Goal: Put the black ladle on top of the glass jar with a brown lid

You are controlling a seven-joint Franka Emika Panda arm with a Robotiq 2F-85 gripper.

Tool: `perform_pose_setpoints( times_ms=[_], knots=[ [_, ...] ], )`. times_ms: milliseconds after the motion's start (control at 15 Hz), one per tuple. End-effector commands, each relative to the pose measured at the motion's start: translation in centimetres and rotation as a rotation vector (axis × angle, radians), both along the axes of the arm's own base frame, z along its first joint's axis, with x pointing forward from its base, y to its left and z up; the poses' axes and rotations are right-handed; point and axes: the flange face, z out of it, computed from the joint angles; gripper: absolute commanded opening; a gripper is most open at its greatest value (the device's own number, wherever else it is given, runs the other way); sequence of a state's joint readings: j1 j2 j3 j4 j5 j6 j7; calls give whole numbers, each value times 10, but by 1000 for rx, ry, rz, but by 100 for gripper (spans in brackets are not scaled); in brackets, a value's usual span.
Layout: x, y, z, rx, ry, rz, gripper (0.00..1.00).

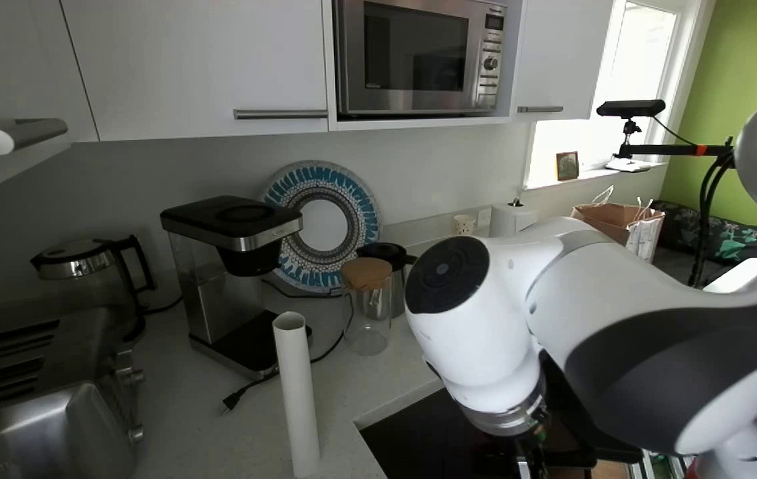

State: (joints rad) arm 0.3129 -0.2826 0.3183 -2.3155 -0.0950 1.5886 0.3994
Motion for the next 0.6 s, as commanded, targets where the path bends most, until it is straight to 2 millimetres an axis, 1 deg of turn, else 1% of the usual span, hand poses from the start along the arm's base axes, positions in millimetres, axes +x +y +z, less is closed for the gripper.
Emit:
perform_pose_setpoints(
  times_ms=[0, 133, 200, 267, 333, 400, 467, 533],
  knots=[
    [35, -39, -9, 12, 13, -195, 6],
    [49, -70, -5, 32, 14, -293, 6],
    [39, -53, -9, 0, 16, -201, 25],
    [46, -66, -8, 7, 18, -239, 25],
    [50, -75, -7, 13, 18, -262, 25],
    [52, -78, -6, 17, 17, -271, 25],
    [52, -77, -5, 18, 16, -272, 6],
    [55, -78, -4, -9, -12, -310, 6]
  ],
)
